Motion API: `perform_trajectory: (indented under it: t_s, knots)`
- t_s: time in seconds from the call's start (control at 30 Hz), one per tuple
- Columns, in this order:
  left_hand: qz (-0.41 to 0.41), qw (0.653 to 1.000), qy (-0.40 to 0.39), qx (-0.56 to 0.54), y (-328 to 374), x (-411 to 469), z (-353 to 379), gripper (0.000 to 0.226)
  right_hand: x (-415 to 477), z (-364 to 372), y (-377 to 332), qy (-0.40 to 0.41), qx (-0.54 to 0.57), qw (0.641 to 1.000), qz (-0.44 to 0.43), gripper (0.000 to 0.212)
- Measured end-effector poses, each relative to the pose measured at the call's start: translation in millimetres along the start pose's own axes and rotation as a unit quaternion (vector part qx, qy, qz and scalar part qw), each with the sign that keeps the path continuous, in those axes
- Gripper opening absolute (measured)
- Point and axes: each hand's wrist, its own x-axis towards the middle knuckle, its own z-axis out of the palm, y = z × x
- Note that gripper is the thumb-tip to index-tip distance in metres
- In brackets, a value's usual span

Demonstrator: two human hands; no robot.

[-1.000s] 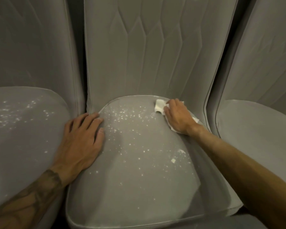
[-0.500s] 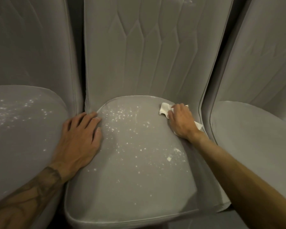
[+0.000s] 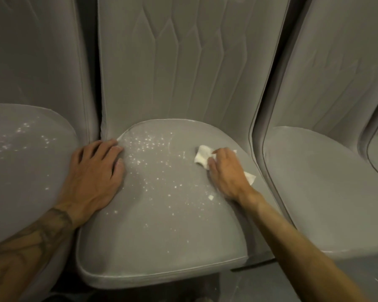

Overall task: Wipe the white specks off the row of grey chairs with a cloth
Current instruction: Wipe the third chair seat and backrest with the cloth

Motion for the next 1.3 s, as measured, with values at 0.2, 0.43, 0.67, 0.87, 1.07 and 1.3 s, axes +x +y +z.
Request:
perform_trajectory:
  t_s: [0.2, 0.43, 0.67, 0.87, 1.07, 1.3]
  knots:
    - [0.0, 1.0, 0.0, -0.007, 2.6, -0.7, -3.5, 0.045, -19.2, -28.3, 20.9, -0.015, -0.024, 0.999, 0.04, 0.03]
    - [-0.002, 1.0, 0.001, -0.019, 7.1, -0.7, -9.3, 0.043, -54.1, 0.8, -36.9, 0.007, -0.052, 0.998, -0.045, 0.032]
    - [-0.003, 1.0, 0.006, -0.02, 5.7, -1.1, -8.9, 0.042, -58.1, -33.3, 16.5, 0.044, -0.07, 0.993, 0.089, 0.025]
    - [-0.003, 1.0, 0.002, -0.021, 4.7, -1.4, -7.5, 0.041, -85.7, -10.6, -31.1, -0.007, -0.035, 0.999, -0.035, 0.026]
    - [0.002, 1.0, 0.003, -0.016, 3.9, -1.3, -7.5, 0.041, -97.2, -43.2, 7.9, 0.076, -0.051, 0.987, 0.13, 0.02]
    - [-0.006, 1.0, 0.002, -0.024, 8.2, -2.1, -11.6, 0.041, -122.8, -12.6, -60.8, 0.048, -0.039, 0.998, 0.033, 0.017]
